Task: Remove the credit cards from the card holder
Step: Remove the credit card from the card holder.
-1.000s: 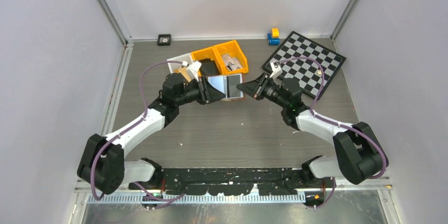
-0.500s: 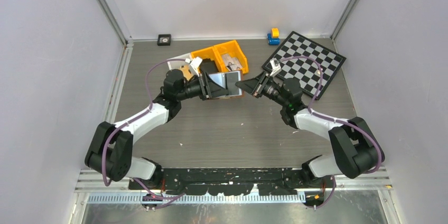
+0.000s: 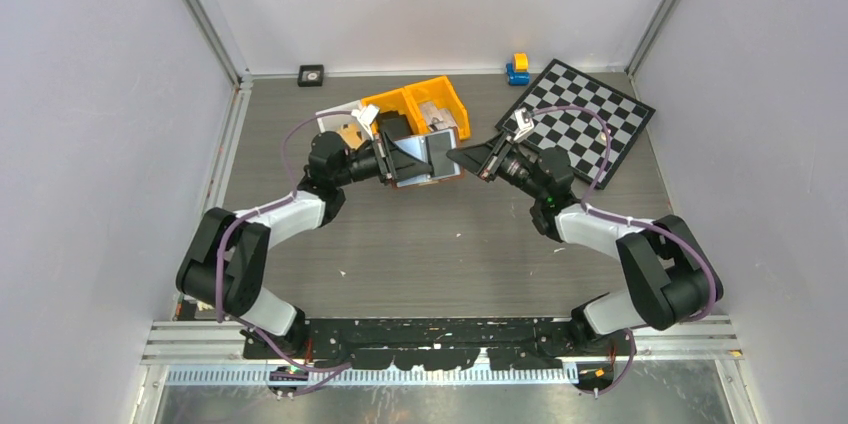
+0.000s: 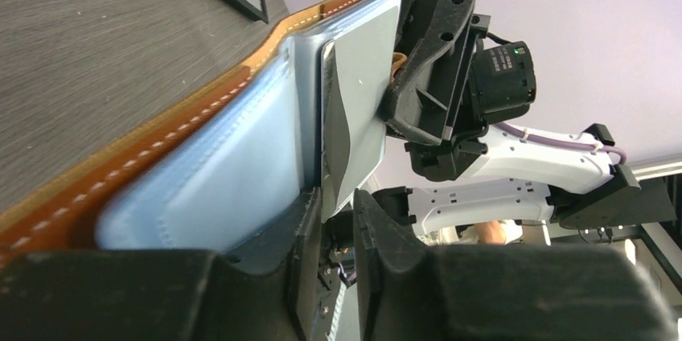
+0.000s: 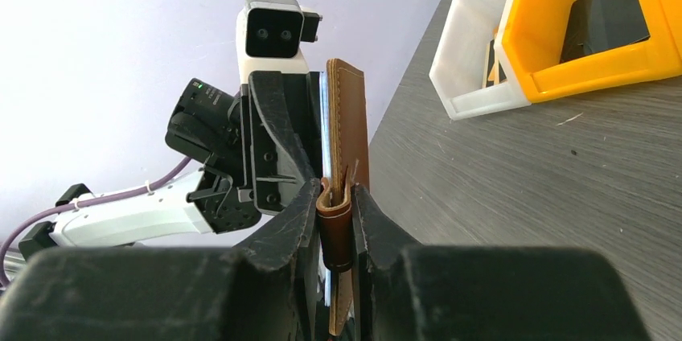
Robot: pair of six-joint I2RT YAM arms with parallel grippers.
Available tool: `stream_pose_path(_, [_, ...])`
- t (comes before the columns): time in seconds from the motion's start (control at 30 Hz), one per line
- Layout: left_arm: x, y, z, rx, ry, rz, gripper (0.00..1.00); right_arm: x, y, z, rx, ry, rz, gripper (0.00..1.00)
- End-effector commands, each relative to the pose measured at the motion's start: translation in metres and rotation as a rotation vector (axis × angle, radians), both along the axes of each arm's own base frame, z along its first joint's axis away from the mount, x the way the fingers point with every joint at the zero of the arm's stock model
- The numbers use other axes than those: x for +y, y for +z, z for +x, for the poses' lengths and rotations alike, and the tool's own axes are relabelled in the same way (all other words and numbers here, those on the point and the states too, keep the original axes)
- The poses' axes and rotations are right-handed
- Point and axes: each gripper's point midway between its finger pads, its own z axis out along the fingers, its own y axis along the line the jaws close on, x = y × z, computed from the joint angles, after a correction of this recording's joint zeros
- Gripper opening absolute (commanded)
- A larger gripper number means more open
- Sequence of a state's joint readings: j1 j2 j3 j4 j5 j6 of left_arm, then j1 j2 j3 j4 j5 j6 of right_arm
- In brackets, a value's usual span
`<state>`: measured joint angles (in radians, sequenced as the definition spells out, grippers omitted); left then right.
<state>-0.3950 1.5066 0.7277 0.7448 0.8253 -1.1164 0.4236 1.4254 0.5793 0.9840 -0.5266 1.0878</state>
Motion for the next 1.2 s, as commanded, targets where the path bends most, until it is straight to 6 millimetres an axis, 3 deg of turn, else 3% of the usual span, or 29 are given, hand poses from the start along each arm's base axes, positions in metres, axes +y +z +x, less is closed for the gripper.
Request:
stream_pose_path(0.0, [-0.003,0.018,-0.005,-0.063,-0.039,-0.063,0.28,0.01,0.031,-0.019,-0.086,0.101,0.079,0.0])
stream_pose_path(0.13, [-0.001,0.002,0.002,-0.022,0.0,0.01,0.3,0.011,0.032,-0.02,-0.089,0.104,0.081,0.01])
stream_pose_path(0.2, [0.001,-0.009,0.004,0.003,0.021,0.07,0.25,0.01,0.033,-0.02,-0.091,0.105,0.082,0.0])
stream_pose_path(0.37, [0.008,-0.021,0.01,0.022,0.069,0.155,0.03,0.011,0.034,-0.021,-0.094,0.113,0.094,0.01])
stream_pose_path(0.43, [0.011,-0.026,0.012,0.024,0.093,0.195,0.0,0.011,0.035,-0.022,-0.098,0.114,0.1,0.0])
stream_pose_path(0.73, [0.018,-0.027,0.014,0.012,0.127,0.225,0.0,0.007,0.009,-0.006,-0.02,0.036,0.004,0.01])
stream_pose_path(1.17, [0.019,-0.015,0.011,-0.011,0.118,0.17,0.07,0.007,-0.007,0.006,0.063,0.025,0.02,0.01])
